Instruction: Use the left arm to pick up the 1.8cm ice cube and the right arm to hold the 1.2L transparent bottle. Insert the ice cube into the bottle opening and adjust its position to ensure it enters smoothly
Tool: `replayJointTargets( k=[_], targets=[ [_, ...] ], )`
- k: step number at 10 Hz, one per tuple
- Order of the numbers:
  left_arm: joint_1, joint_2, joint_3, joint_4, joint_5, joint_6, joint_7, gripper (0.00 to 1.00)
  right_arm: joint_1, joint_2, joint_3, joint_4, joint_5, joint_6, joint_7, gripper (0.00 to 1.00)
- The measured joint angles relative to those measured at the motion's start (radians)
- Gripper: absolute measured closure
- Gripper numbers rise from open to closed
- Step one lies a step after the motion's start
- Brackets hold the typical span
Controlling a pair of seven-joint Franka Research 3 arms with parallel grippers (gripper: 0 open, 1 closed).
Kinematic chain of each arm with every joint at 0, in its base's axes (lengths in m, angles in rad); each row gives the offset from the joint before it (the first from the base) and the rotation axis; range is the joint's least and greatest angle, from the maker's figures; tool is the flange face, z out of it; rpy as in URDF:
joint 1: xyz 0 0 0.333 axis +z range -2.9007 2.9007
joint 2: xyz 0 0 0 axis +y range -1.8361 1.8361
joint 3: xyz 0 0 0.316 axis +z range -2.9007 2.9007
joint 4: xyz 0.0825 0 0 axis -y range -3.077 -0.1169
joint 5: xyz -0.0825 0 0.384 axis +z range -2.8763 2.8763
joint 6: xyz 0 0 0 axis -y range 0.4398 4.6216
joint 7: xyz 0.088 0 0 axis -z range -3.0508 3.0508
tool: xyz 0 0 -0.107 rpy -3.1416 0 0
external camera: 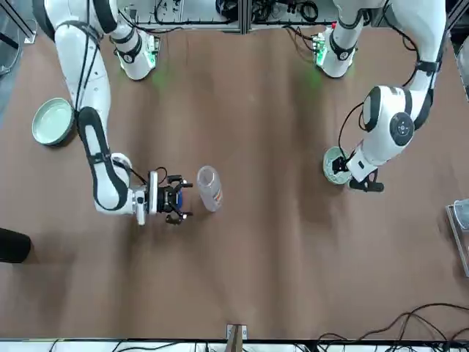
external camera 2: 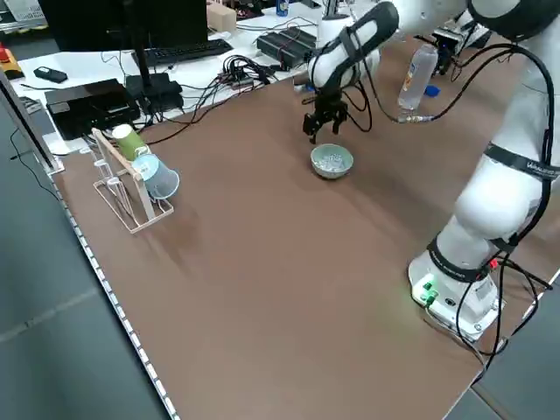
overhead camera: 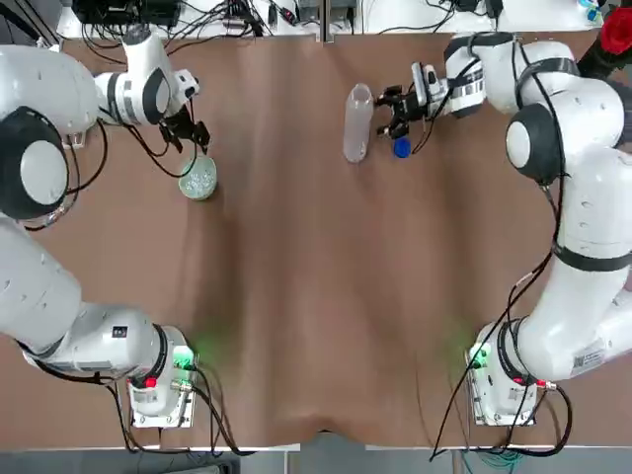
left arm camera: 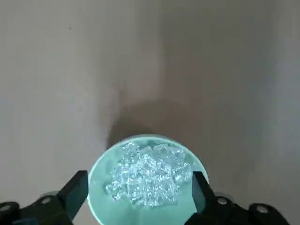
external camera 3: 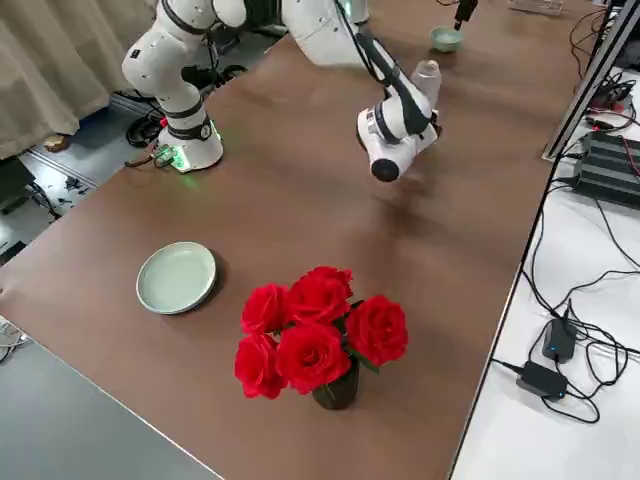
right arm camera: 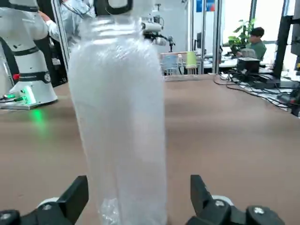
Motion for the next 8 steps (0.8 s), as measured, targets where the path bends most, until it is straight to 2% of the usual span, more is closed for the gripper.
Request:
replayJointTargets(
  k=[2,8],
  targets=[
    [0.000,0.002,0.000,-0.039,0.000,0.047,-0.001,0.04,0.001,0.013,0.010,0.001,0.004,-0.021,-0.026,0.04],
    [0.000,0.002,-0.011,-0.087,0.000,0.054,-0.001,0.05,0.001,0.054,0.040,0.001,0.071,-0.054,-0.070,0.03]
  ],
)
